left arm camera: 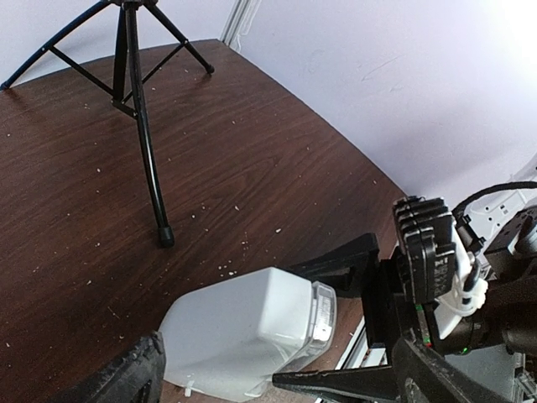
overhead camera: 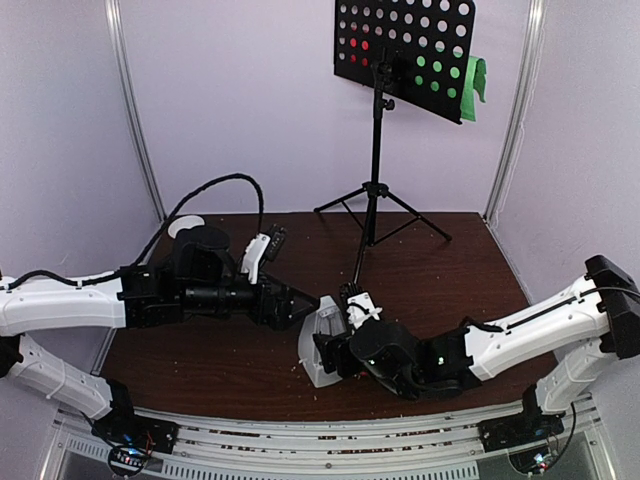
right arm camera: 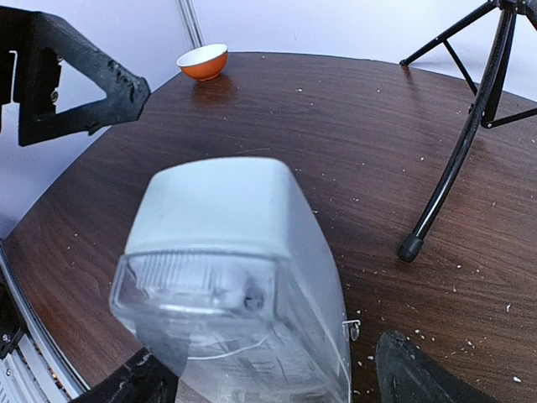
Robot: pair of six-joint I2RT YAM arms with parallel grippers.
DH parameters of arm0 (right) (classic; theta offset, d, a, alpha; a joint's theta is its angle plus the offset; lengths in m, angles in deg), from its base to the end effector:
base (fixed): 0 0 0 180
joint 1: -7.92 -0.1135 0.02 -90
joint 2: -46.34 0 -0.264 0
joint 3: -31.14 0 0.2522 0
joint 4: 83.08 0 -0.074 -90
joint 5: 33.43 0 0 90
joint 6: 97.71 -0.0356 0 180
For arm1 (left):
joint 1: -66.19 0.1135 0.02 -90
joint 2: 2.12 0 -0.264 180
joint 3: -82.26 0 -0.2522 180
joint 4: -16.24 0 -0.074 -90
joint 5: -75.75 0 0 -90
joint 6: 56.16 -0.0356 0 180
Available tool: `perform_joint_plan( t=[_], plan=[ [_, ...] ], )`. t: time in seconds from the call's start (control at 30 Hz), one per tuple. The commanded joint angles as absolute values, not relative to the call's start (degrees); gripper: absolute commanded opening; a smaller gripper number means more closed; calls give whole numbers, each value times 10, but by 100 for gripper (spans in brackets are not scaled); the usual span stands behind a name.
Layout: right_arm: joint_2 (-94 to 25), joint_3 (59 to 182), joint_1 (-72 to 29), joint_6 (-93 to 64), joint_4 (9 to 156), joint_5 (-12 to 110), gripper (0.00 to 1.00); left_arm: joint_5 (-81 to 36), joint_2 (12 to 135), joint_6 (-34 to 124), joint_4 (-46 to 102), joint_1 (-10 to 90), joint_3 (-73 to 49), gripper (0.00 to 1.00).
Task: Pack up the instrument practice props
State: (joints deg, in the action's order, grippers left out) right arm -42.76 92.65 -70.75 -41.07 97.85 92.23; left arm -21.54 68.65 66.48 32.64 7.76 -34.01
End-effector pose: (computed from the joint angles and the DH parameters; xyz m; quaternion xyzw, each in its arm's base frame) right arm 0.0854 0.3208 0.2145 -0.1637 0.8096 0.2688 0.4955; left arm 0.1446 -0.2440 0.2884 0.2202 0.8055 -0.4281 0.3457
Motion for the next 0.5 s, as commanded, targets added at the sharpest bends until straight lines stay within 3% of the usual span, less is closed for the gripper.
perform_joint_plan(
  t=[0.0,0.3,0.47],
  plan=[
    [-432,923,-696,-393,994,909,82,-213,679,675,287,80,-344,97],
    [-446,930,-692,-381,1000,893,63,-207,678,673,292,81,-346,97],
    [-435,912,-695,-368,1012,894,58,-205,677,673,288,82,-350,97]
  ],
)
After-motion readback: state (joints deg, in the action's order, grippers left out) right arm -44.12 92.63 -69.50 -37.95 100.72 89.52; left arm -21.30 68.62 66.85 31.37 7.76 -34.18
